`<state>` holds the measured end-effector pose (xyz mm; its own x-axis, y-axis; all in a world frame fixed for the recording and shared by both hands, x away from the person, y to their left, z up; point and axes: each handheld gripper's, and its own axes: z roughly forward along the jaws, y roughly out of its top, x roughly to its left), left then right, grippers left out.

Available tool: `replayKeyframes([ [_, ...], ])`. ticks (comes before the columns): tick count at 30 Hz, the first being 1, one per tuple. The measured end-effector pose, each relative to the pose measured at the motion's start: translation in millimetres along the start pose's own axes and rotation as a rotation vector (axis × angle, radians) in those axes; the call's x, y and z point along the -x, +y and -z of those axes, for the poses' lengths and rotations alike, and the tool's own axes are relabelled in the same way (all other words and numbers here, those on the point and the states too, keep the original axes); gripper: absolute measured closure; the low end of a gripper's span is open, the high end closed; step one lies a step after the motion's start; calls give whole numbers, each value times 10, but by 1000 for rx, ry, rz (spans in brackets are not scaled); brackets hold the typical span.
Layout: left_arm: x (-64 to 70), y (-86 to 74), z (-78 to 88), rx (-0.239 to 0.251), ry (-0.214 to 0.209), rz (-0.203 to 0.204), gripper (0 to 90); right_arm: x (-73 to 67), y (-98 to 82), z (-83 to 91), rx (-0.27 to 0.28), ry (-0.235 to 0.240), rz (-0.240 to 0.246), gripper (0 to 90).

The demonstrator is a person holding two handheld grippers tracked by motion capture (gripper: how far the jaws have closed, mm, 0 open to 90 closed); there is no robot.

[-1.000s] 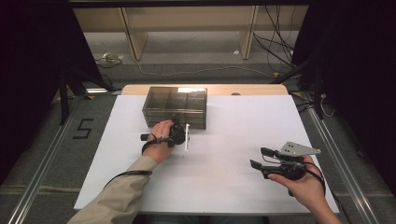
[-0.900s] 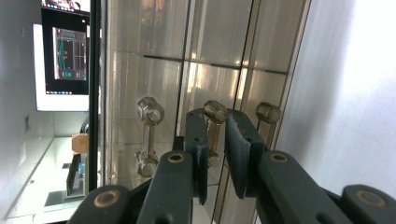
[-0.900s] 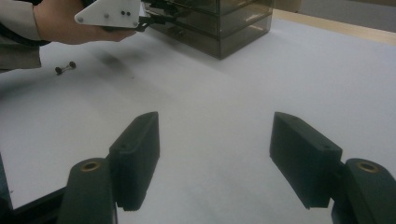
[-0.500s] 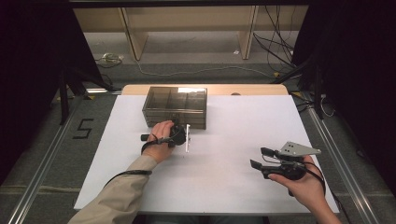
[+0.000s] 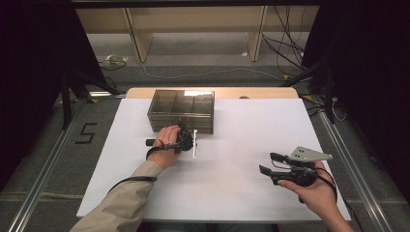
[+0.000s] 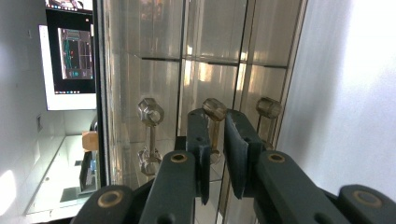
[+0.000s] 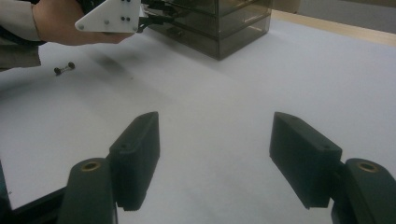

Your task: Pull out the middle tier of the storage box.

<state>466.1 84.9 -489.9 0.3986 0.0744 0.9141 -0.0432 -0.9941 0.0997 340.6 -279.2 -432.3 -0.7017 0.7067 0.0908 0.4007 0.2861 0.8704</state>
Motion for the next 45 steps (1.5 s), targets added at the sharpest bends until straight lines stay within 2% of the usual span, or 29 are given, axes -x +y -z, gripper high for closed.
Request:
replayKeyframes([
  [22,37,8,45,-8,13,-19,805,-1,4,3,3,-2,1,340],
  [27,45,28,74,-26,11,-23,805,-2,4,2,1,-2,2,340],
  [45,106,23,163,-13,23,-43,802,-2,2,-1,1,-1,3,340],
])
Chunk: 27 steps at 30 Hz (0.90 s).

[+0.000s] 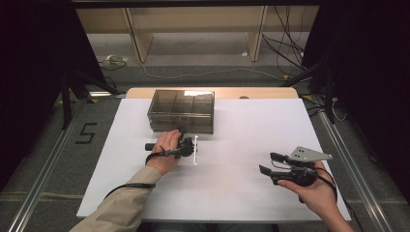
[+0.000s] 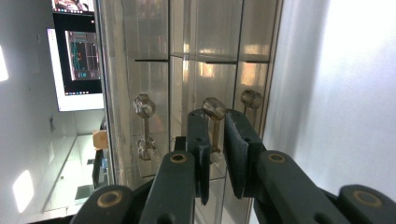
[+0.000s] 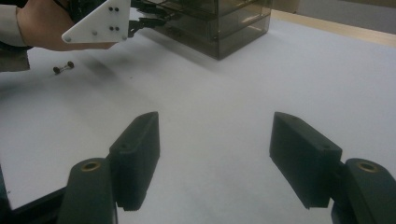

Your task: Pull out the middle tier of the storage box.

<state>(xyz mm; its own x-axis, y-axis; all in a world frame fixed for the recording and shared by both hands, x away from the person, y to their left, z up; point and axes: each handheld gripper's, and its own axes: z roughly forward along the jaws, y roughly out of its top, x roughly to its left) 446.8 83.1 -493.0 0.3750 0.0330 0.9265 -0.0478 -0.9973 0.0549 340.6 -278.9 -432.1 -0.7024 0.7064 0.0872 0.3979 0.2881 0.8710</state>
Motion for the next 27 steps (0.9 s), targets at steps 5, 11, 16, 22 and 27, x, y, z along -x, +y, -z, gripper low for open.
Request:
replayKeyframes([
  [5,-37,-3,50,28,-35,28,786,-3,2,4,-3,-1,2,340],
  [11,-128,-97,130,91,-135,117,610,1,1,4,-2,-2,2,340],
  [16,-327,-342,101,98,-248,267,607,-1,1,4,-4,0,1,340],
  [22,-521,-668,52,65,-307,304,646,1,-2,-4,-6,4,0,340],
  [27,-635,-870,-8,48,-353,326,656,0,-3,-7,-12,3,1,340],
])
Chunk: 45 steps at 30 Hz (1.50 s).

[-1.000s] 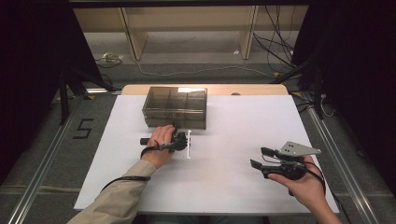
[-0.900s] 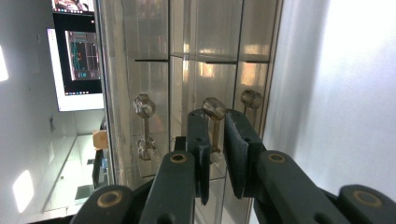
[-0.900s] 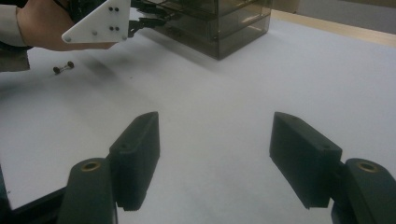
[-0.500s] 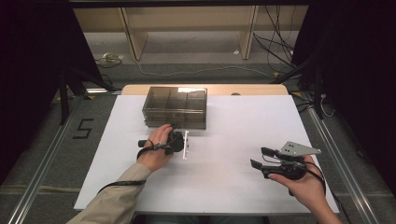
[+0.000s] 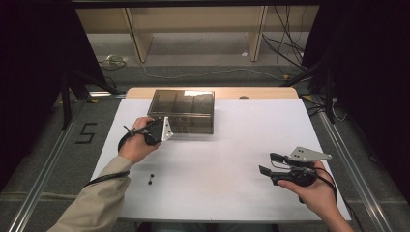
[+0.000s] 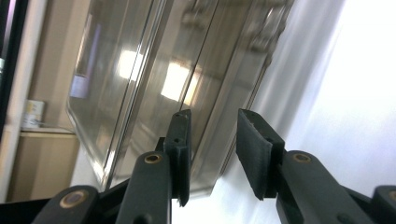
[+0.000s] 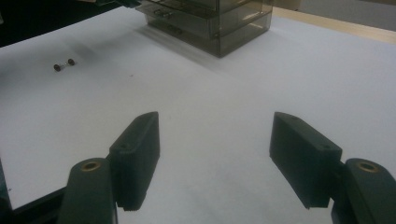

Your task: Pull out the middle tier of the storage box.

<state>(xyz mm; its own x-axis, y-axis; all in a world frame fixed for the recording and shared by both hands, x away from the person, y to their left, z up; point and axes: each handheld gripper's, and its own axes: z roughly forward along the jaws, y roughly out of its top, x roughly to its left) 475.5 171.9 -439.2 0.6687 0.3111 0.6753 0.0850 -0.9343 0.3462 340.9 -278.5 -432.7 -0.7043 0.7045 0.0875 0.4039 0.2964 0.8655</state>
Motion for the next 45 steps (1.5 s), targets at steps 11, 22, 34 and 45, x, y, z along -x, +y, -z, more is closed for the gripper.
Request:
replayKeyframes([
  [11,-172,-126,-102,-36,-94,-17,705,8,-7,-8,-6,1,-1,340],
  [22,-326,-92,-142,-67,-207,-55,752,7,-7,-8,-6,1,-1,340],
  [34,-496,-47,-184,-96,-342,-96,796,9,-6,-3,-7,3,0,340],
  [45,-557,2,-206,-123,-405,-176,827,10,-6,0,-3,3,-2,340],
])
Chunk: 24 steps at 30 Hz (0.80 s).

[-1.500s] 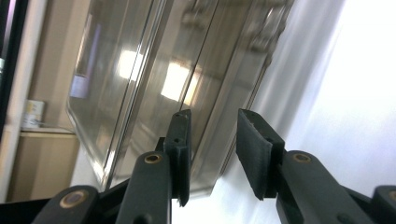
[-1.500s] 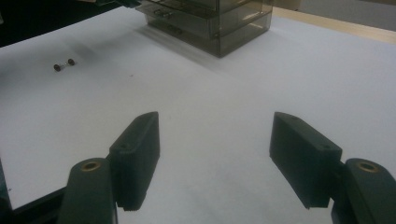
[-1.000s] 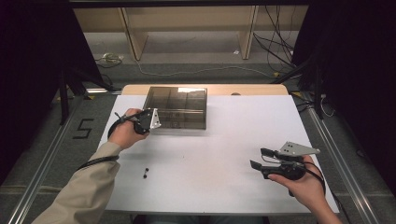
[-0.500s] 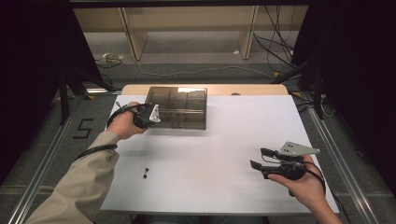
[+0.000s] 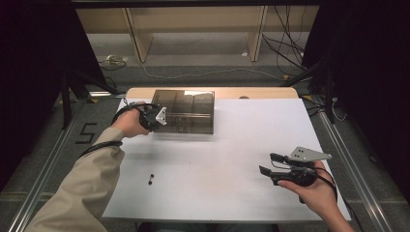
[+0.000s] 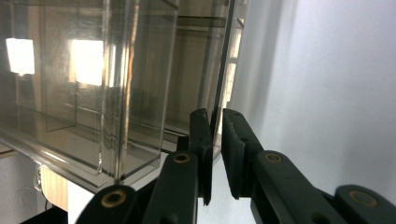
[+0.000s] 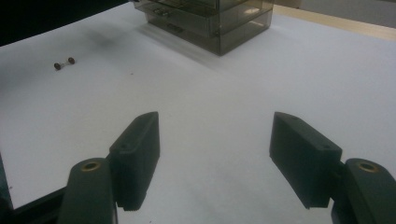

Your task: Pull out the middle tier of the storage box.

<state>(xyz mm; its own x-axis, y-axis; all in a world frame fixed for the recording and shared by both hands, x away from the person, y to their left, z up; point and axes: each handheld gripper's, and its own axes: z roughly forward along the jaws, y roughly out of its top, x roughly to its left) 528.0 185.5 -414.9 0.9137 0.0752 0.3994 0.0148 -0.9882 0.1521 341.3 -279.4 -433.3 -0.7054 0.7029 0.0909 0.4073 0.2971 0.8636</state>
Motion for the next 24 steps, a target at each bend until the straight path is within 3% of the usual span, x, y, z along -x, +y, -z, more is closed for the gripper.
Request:
replayKeyframes([
  [8,8,-9,16,5,-18,-45,842,-4,1,-3,-1,-1,3,340],
  [24,79,-37,44,23,-20,-70,850,-6,-2,-3,-9,-4,5,336],
])
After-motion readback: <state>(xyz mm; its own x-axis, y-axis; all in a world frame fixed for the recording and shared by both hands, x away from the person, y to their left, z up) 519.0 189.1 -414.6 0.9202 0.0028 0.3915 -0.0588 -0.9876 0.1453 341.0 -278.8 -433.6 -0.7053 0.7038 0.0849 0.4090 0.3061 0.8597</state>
